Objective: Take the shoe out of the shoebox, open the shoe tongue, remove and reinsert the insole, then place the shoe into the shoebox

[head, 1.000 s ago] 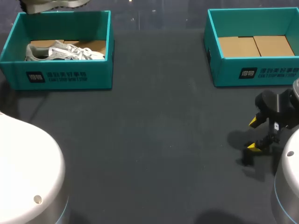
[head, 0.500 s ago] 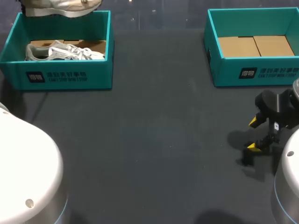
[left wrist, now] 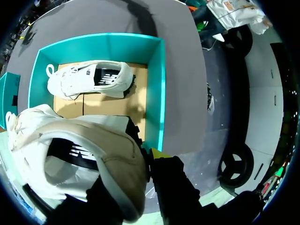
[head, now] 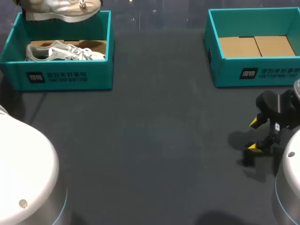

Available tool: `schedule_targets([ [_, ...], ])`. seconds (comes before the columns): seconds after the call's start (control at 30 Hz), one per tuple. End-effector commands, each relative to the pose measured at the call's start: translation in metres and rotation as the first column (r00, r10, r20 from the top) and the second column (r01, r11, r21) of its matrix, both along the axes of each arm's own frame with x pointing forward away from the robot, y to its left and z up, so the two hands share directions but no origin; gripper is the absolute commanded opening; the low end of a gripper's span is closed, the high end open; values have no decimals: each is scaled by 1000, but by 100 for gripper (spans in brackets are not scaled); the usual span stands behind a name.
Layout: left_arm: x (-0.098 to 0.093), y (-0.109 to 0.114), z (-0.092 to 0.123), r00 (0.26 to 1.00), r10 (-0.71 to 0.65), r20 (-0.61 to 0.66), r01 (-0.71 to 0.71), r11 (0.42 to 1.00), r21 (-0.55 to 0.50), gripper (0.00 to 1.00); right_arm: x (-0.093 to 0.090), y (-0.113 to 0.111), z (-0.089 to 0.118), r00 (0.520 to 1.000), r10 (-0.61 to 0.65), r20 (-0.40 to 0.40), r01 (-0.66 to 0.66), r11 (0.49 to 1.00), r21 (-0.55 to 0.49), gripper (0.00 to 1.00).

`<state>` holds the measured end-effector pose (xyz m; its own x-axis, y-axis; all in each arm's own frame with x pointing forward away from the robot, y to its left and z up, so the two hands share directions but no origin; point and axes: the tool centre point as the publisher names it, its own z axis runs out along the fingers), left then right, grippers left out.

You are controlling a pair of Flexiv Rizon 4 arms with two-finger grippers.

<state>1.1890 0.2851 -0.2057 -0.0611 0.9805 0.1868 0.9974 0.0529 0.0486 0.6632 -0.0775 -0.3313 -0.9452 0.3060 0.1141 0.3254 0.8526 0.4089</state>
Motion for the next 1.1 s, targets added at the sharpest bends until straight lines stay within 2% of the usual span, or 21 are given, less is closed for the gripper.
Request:
schedule_targets([
  [0.03,6,-5,-24,1000,-1,-21,1,1000,26,0,-1,1,0,1000,-1,1,1,1000,-3,100],
  [0.33,10,2,-56,999,-9,-31,9,1000,25,0,-1,1,0,1000,-1,1,1,1000,-3,100],
  [0.6,1,10,-78,996,-67,-66,70,997,43,0,-1,1,0,1000,-1,1,1,1000,-3,100],
  [1.03,0,11,-79,994,-81,-74,84,996,42,0,-1,1,0,1000,-1,1,1,1000,-3,100],
  [1.1,3,7,-88,995,-57,-80,60,997,46,0,-1,1,0,1000,-1,1,1,1000,-3,100],
])
